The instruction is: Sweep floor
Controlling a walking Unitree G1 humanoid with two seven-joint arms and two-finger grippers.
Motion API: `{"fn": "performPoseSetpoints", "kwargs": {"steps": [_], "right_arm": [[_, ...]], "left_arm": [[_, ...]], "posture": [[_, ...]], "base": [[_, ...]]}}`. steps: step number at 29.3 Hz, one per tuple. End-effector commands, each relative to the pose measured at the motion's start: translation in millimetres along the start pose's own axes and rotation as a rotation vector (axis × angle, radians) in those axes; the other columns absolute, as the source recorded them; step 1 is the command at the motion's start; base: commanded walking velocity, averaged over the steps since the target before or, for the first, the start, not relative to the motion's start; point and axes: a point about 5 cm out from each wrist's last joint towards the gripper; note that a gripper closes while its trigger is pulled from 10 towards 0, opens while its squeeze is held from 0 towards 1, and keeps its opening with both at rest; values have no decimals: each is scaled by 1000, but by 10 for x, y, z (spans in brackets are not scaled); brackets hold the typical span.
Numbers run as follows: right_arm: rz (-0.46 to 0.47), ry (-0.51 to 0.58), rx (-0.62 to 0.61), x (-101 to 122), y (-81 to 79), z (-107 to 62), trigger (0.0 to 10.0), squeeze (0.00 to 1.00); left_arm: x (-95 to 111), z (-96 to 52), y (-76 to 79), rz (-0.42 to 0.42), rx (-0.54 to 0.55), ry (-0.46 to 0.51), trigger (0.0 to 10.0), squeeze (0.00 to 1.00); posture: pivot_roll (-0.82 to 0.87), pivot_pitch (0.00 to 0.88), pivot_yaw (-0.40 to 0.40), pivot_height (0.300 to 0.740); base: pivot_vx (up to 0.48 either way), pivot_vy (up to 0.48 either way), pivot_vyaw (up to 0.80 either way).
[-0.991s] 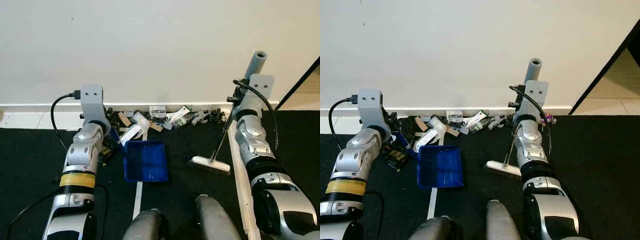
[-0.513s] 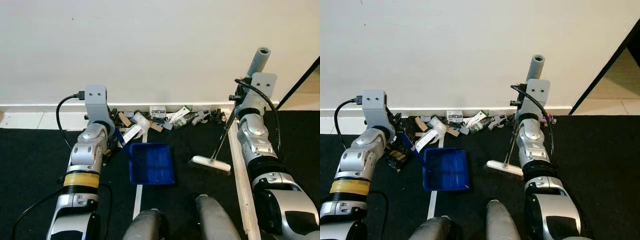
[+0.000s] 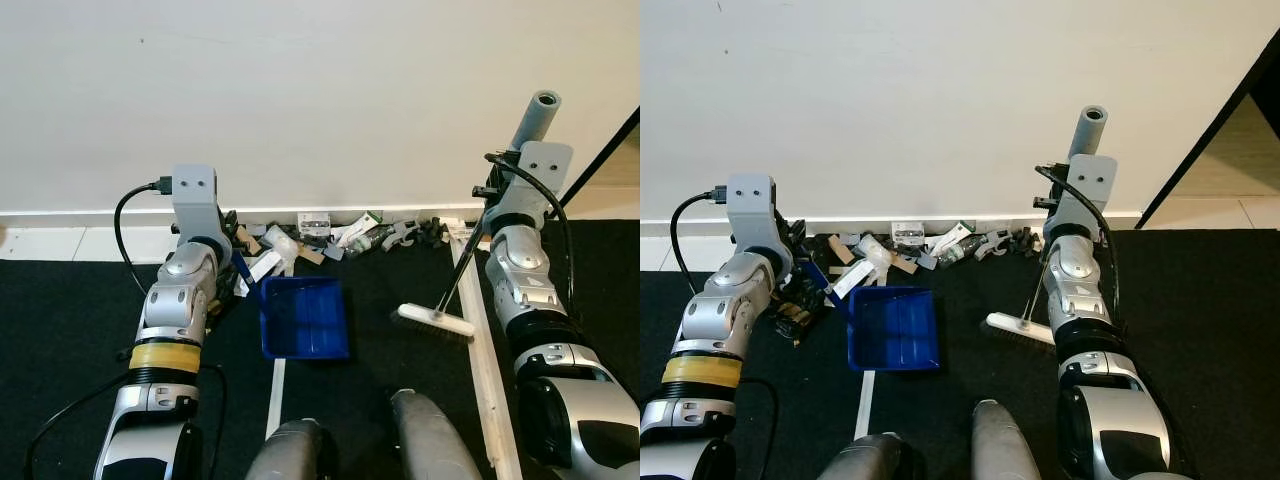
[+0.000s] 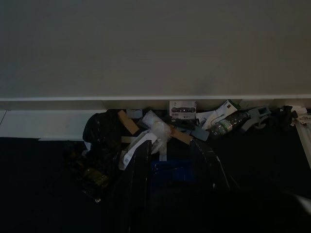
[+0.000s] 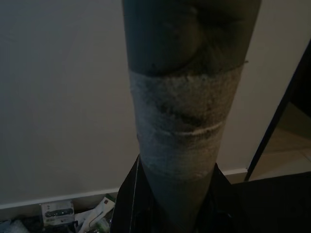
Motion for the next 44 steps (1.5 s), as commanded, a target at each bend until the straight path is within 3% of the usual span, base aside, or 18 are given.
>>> {"fn": "performPoseSetpoints", "kwargs": {"steps": [1,6,44], "right_arm": [[15,58,8,128,-40,32,10000,0],[13,58,7,128,-38,32,10000,0],[12,43,0,104,-31,32,10000,0]], "left_arm": [[140,-3,33,8,-7,65,10000,0],[146,-2,35,-5,-14,78,10000,0],[123,-18,26,-6,-17,69,10000,0]], "posture": [[-28,30,54,740],[-29,33,53,740],[-24,43,53,740]], "base": [[0,0,0],[0,0,0],[360,-311,0]]}}
Point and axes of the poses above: a point about 5 cm out from each wrist's last joint towards the gripper, its own z axis pointing out of the wrist towards the gripper, its own x axis along the axis of the wrist's last joint, y = z × x
